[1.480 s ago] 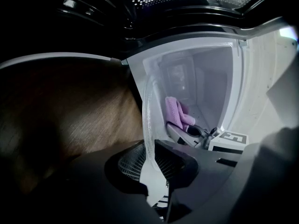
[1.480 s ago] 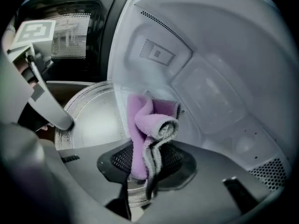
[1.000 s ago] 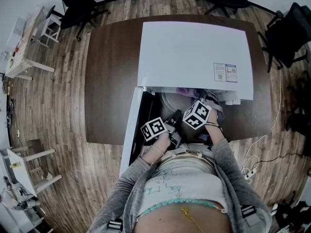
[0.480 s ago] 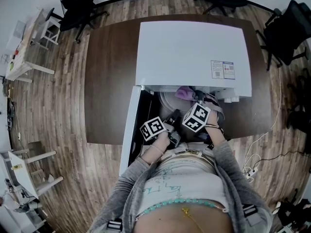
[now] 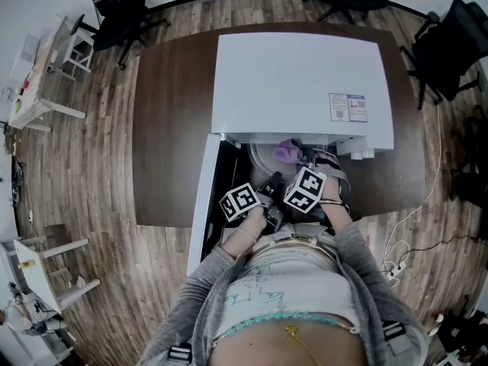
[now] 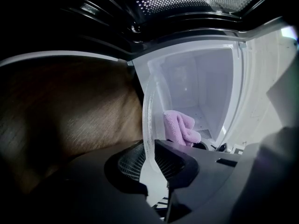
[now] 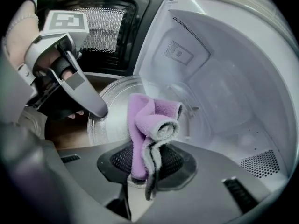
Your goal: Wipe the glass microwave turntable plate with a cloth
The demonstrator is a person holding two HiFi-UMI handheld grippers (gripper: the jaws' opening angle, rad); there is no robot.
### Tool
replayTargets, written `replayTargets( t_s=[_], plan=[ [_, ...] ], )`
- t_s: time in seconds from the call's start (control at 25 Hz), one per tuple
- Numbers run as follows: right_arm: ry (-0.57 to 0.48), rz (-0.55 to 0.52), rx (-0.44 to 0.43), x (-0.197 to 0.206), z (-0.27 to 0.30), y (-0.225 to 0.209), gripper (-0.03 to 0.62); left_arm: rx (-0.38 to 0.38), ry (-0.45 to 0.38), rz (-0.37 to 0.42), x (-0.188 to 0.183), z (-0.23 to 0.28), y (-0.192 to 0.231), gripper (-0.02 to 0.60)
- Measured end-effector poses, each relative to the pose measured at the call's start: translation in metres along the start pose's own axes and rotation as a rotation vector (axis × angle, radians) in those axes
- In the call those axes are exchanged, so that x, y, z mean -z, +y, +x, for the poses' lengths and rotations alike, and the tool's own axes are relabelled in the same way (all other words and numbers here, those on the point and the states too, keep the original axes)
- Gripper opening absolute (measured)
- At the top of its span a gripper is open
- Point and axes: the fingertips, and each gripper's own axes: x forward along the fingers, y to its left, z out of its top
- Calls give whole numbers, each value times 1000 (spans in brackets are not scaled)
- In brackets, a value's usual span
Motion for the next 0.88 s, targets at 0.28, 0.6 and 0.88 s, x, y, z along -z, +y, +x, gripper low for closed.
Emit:
replayTargets(
  t_s=[0.28, 0.6, 0.88],
  plan=[
    [-30, -90, -21, -19, -3, 16, 117, -9, 7, 14, 1, 0, -1, 67],
    [-71, -146, -54, -43, -1, 23, 117, -9, 8, 16, 1, 0, -1, 67],
    [-98, -165, -65, -58, 3, 24, 117, -11, 9, 18, 2, 0, -1, 67]
  ],
)
